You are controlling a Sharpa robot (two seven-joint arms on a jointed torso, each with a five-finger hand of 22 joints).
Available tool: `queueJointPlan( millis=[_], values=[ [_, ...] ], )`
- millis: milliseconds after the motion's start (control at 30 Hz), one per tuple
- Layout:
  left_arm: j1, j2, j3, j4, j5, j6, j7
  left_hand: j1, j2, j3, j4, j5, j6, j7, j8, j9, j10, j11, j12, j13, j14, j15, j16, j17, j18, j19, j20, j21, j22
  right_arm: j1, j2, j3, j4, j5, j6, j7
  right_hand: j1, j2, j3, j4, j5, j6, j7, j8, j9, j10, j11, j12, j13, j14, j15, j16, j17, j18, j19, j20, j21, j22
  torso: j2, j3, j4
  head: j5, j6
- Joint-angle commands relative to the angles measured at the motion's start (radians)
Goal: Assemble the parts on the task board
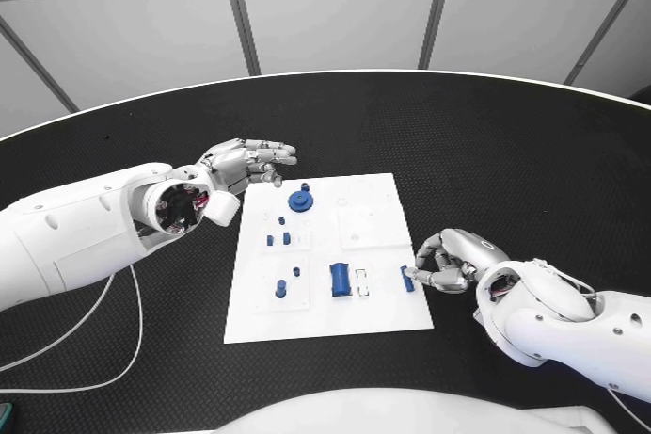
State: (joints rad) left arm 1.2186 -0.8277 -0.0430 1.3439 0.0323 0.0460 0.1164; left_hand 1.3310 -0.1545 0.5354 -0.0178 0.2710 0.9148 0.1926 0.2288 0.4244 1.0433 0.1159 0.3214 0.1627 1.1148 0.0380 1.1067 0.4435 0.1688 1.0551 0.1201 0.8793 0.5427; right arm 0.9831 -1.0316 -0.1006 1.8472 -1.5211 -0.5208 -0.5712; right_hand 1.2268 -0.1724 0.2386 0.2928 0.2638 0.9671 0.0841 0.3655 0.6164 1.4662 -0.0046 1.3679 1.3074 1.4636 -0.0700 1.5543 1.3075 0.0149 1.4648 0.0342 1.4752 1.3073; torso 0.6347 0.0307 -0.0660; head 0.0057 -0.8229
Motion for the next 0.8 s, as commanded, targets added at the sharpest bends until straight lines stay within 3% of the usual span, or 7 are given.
queueJointPlan(
  millis=[33, 100, 800],
  values=[
    [0.0, -0.001, 0.0, 0.0, 0.0, 0.0, 0.0, -0.003, 0.006, 0.0, 0.006, 0.0, -0.007, -0.001, 0.003, -0.001, -0.005, 0.002, 0.004, 0.001, -0.008, -0.001, 0.005, -0.001, 0.017, -0.001, 0.003, -0.004, -0.001, 0.0, 0.006, 0.0, -0.002, 0.0, 0.01, -0.002, -0.032, 0.002, -0.015, 0.0, 0.017, 0.013, -0.002, -0.007, 0.0, 0.019, 0.009, 0.0, 0.147, 0.099, 0.007, -0.003, 0.23, 0.004, 0.086, 0.006, -0.002, 0.237, -0.001, 0.0004, -0.0016, 0.003, -0.002],
    [0.0, -0.001, 0.0, 0.001, 0.0, 0.0, 0.0, -0.003, 0.006, 0.0, 0.006, 0.0, -0.007, -0.001, 0.003, -0.001, -0.005, 0.002, 0.004, 0.001, -0.008, -0.001, 0.005, -0.001, 0.017, -0.001, 0.003, -0.004, -0.001, 0.0, 0.01, 0.0, -0.004, 0.0, 0.016, -0.002, -0.04, -0.001, -0.023, -0.001, 0.059, 0.016, -0.003, -0.009, 0.002, 0.019, 0.007, 0.0, 0.148, 0.1, 0.006, -0.003, 0.23, 0.004, 0.086, 0.005, -0.002, 0.237, -0.001, 0.0004, -0.001, 0.003, -0.003],
    [0.0, -0.008, 0.0, 0.005, 0.0, -0.002, 0.0, -0.003, 0.006, 0.0, 0.006, 0.0, -0.007, -0.001, 0.004, -0.001, -0.006, 0.002, 0.004, 0.001, -0.008, -0.001, 0.006, -0.001, 0.017, -0.001, 0.003, -0.004, -0.002, -0.002, 0.045, -0.004, -0.032, 0.0, 0.084, -0.01, 0.013, -0.001, -0.018, -0.011, 0.062, 0.031, -0.013, 0.0, 0.019, 0.018, -0.001, -0.003, 0.147, 0.1, -0.001, -0.003, 0.23, 0.005, 0.086, 0.0, -0.003, 0.237, 0.0, 0.0011, -0.001, 0.008, -0.005]
  ],
)
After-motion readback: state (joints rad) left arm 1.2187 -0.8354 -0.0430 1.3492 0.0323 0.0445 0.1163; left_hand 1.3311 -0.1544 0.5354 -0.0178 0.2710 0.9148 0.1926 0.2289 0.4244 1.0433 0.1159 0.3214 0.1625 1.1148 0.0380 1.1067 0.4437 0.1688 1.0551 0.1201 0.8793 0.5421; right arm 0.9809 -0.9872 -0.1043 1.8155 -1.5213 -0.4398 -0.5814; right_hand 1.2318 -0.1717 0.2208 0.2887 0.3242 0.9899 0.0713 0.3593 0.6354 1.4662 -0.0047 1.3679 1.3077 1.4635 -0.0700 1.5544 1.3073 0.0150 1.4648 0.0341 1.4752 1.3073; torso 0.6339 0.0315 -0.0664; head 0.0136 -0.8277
